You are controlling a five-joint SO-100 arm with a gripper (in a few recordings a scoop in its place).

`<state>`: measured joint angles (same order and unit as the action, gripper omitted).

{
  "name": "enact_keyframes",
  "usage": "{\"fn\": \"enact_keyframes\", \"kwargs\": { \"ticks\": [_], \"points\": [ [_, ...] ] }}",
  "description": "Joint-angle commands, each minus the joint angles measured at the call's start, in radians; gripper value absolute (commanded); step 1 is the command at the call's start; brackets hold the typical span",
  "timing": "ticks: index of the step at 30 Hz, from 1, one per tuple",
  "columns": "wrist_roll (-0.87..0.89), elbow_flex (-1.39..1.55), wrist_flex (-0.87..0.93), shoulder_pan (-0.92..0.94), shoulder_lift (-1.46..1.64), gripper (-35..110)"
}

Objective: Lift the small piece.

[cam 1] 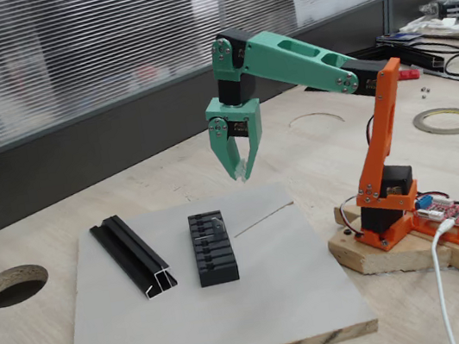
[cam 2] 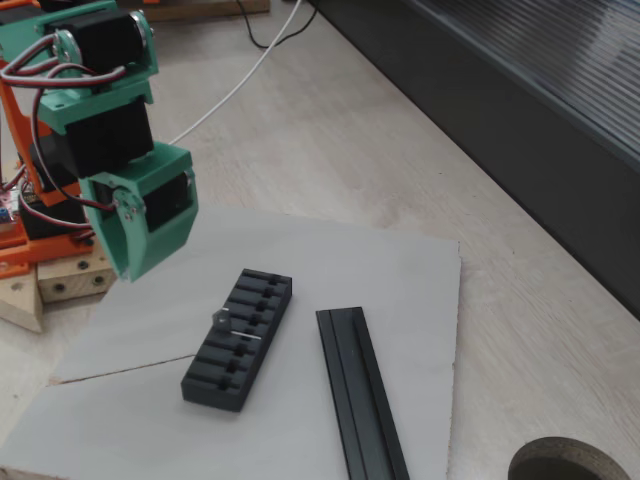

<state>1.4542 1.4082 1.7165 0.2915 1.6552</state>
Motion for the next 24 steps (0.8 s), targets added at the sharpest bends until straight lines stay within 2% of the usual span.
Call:
{"fn": "enact_keyframes", "kwargs": {
  "ticks": [1,4,7,24],
  "points": [
    [-0.755,-0.048,0.009,0.008,-0.069,3],
    [-0.907,-0.048,0.011,0.008,-0.067,3],
    [-0.966,-0.048,0.020,0.008,-0.067,3],
    [-0.983,-0.049,0.011,0.008,-0.066,3]
  ]
}}
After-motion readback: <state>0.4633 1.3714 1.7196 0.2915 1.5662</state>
